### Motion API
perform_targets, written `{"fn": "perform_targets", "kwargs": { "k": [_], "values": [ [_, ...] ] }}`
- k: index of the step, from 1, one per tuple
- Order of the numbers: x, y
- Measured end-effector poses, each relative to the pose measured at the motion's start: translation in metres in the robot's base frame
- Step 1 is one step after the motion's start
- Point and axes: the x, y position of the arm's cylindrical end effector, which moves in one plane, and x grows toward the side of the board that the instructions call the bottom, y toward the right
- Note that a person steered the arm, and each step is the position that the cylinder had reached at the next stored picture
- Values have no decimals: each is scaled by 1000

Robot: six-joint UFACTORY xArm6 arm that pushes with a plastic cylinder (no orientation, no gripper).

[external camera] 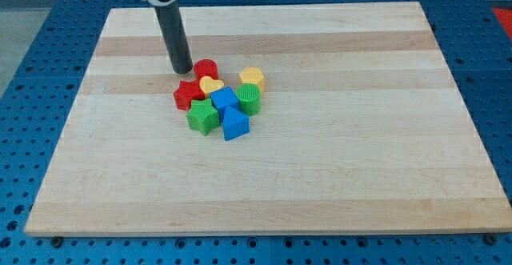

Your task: Nudge the group of block a bit down

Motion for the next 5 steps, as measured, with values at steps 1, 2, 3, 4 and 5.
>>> {"fn": "perform_targets", "kwargs": {
  "k": [1, 2, 3, 4, 5],
  "values": [
    [18, 12],
    [26, 12],
    [36, 18],
    [47, 28],
    [51, 29]
  ]
}}
